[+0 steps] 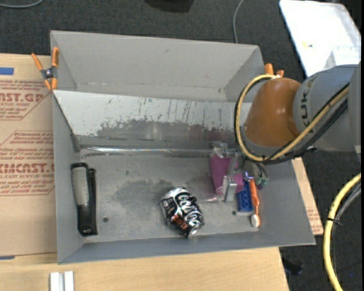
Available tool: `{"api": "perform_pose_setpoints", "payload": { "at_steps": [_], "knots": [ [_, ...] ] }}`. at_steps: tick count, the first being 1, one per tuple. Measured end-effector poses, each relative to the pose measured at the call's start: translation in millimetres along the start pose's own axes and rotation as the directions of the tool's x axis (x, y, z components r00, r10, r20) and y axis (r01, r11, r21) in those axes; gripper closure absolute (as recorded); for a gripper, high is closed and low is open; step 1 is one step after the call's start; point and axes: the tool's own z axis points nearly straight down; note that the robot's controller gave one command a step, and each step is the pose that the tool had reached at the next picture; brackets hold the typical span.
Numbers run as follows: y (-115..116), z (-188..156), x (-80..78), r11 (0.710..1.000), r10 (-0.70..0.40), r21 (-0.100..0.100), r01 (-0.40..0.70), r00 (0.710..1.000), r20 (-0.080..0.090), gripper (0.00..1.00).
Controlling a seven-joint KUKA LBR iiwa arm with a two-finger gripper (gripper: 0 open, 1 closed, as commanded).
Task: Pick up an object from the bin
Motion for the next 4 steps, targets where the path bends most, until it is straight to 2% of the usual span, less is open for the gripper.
{"api": "perform_pose_setpoints", "payload": {
  "at_steps": [1, 2, 3, 4],
  "knots": [
    [0.5, -6.0, 1.2, 1.000, 0.001, -0.002, -0.001, 1.000, -0.005, 0.00],
    [-8.0, 4.4, -15.1, 0.999, -0.039, -0.001, 0.039, 0.999, 0.011, 0.00],
    [-7.6, 6.2, -7.3, 0.994, 0.110, -0.005, -0.110, 0.994, 0.010, 1.00],
    [-7.6, 5.8, -7.2, 0.994, 0.110, -0.005, -0.110, 0.994, 0.010, 1.00]
  ]
}}
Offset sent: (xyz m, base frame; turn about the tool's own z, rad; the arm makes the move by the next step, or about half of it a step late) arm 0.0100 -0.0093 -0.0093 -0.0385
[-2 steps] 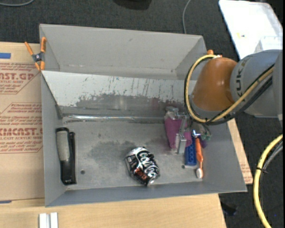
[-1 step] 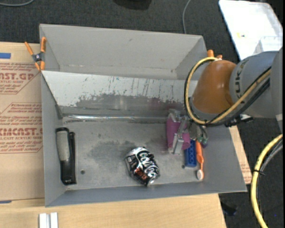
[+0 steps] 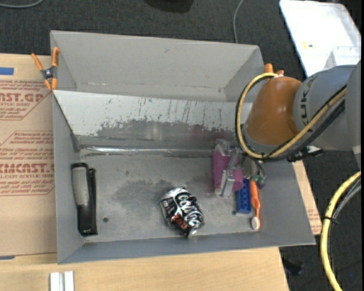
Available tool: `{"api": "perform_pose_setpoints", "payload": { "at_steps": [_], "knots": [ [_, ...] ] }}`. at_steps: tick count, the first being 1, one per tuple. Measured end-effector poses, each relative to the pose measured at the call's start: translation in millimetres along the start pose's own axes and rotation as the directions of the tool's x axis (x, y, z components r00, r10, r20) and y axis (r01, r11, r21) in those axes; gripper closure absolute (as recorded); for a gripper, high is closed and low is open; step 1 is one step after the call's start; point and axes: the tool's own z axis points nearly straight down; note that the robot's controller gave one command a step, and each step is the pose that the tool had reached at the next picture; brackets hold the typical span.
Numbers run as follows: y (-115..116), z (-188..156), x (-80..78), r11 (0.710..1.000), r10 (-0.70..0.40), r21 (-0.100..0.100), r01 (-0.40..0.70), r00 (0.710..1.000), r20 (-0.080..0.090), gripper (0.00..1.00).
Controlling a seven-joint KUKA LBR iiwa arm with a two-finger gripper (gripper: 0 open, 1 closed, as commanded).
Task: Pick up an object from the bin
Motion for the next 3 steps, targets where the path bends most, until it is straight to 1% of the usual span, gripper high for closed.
{"api": "perform_pose_setpoints", "payload": {
  "at_steps": [1, 2, 3],
  "knots": [
    [-0.2, -25.8, 3.9, 1.000, 0.000, 0.000, 0.000, 1.000, -0.016, 1.00],
    [-0.1, -72.4, 0.3, 1.000, 0.000, 0.000, 0.000, 1.000, -0.009, 1.00],
    [0.5, -125.0, -1.1, 1.000, 0.000, 0.000, 0.000, 1.000, -0.010, 1.00]
  ]
}}
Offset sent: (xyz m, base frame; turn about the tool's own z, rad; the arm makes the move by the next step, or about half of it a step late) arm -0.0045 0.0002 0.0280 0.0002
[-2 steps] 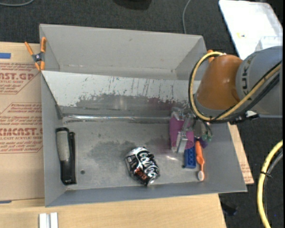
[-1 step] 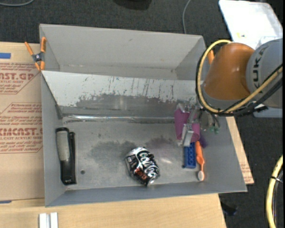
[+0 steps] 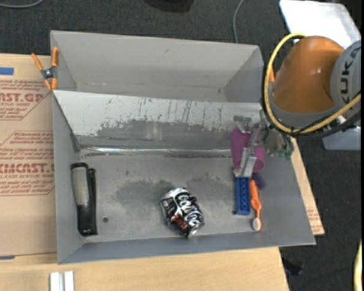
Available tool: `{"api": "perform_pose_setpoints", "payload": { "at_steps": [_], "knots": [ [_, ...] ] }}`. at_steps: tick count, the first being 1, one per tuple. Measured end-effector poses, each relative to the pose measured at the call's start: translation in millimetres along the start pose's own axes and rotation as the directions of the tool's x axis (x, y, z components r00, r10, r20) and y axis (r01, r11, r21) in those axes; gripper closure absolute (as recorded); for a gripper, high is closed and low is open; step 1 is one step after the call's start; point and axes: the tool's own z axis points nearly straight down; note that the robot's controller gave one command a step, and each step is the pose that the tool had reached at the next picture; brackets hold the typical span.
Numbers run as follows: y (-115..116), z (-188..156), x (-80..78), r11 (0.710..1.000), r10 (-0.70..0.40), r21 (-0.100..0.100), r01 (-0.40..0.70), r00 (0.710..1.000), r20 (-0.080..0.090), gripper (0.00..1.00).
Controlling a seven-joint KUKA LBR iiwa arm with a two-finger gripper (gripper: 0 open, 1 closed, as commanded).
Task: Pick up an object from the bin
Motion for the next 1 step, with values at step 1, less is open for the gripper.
{"api": "perform_pose_setpoints", "payload": {
  "at_steps": [1],
  "knots": [
    [0.1, -35.3, -1.2, 1.000, 0.000, 0.000, 0.000, 1.000, 0.002, 1.00]
  ]
}}
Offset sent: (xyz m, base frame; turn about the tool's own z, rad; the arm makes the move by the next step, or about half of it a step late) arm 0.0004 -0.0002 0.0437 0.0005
